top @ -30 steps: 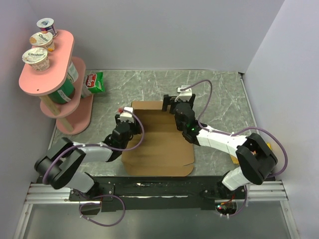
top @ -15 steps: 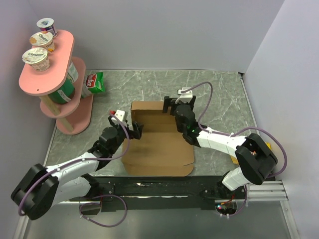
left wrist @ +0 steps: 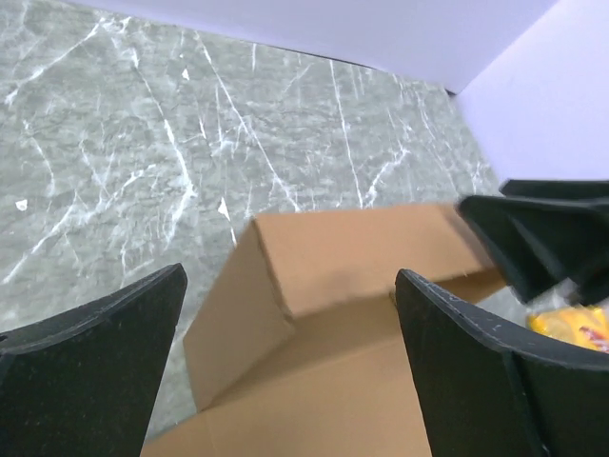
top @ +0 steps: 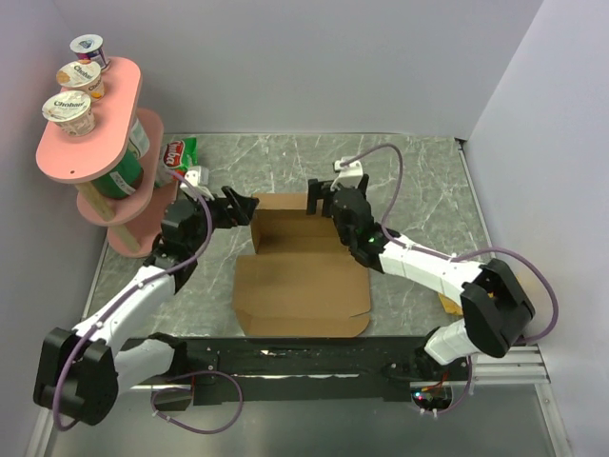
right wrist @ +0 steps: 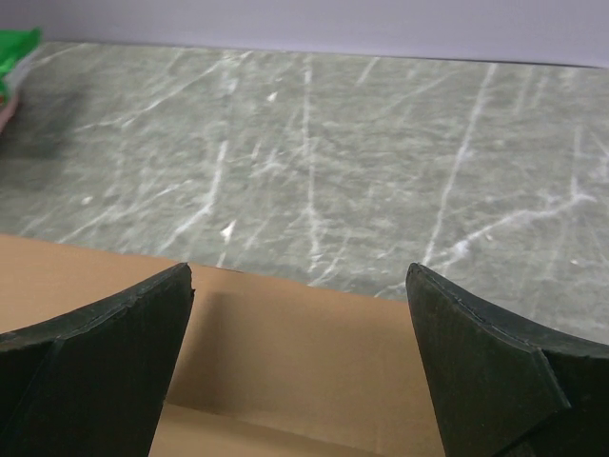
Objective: Fold the paper box
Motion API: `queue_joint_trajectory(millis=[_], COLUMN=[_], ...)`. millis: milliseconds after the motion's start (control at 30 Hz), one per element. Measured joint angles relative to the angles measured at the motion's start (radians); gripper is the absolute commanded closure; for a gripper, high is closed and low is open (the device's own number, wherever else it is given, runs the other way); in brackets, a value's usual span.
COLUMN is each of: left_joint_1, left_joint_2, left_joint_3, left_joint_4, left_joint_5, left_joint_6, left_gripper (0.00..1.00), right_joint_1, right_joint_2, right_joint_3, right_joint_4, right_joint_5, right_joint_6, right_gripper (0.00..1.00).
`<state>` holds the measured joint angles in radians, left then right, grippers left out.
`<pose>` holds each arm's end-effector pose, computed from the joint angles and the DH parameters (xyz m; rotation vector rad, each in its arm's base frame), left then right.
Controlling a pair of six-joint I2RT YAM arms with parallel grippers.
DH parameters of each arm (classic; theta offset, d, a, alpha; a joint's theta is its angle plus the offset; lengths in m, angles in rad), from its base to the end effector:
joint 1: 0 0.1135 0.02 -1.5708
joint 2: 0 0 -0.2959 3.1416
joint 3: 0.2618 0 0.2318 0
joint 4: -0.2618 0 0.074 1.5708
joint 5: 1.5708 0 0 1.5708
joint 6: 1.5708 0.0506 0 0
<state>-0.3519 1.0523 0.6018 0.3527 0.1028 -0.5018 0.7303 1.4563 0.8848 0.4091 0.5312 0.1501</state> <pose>0.2092 -0.0824 0.3149 -0.0487 1.7199 -0.7257 0.2578 0.1964 0.3178 -0.1079 1.7110 0.1936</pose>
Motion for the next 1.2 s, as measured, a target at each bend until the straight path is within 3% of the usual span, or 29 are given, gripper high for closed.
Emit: queue_joint_trajectory(millis=[100,200,267,400,600,767,1000,1200], left_joint_1=[0.057,0.081,0.084,0.092,0.107,0.112,0.123,0.168], left_joint_2=[0.043,0.092,0.128,0.163,0.199,0.201,0.111,0.007], left_joint_3=[0.016,0.024,0.033,0.037,0.037,0.060,0.154,0.262], left_joint_4=[-0.003,-0.026,-0.041,-0.021,0.019,-0.013,-0.194,-0.348], left_joint_5=[0.063,0.112,0.134,0.157,0.182,0.179,0.116,0.109], left_joint_6=[-0.040,-0.062,-0.068,-0.098,-0.130,-0.134,-0.111,-0.053], left_gripper=[0.00,0.07,0.13,0.16,0.02,0.04,0.04,0.04], right_joint_1=[-0.019,-0.054,-0.084,-0.150,-0.193,-0.205,-0.278,-0.304], right_joint_2=[-0.043,-0.129,-0.206,-0.388,-0.555,-0.496,-0.251,-0.091], right_joint_3=[0.068,0.076,0.056,-0.047,-0.248,-0.333,-0.286,-0.227], right_joint_4=[-0.129,-0.201,-0.241,-0.314,-0.373,-0.371,-0.277,-0.154], right_joint_5=[-0.082,-0.139,-0.189,-0.298,-0.402,-0.444,-0.447,-0.477], right_joint_6=[0.025,0.040,0.050,0.064,0.061,0.061,0.069,0.063], right_gripper=[0.00,0.00,0.00,0.00,0.01,0.02,0.11,0.35])
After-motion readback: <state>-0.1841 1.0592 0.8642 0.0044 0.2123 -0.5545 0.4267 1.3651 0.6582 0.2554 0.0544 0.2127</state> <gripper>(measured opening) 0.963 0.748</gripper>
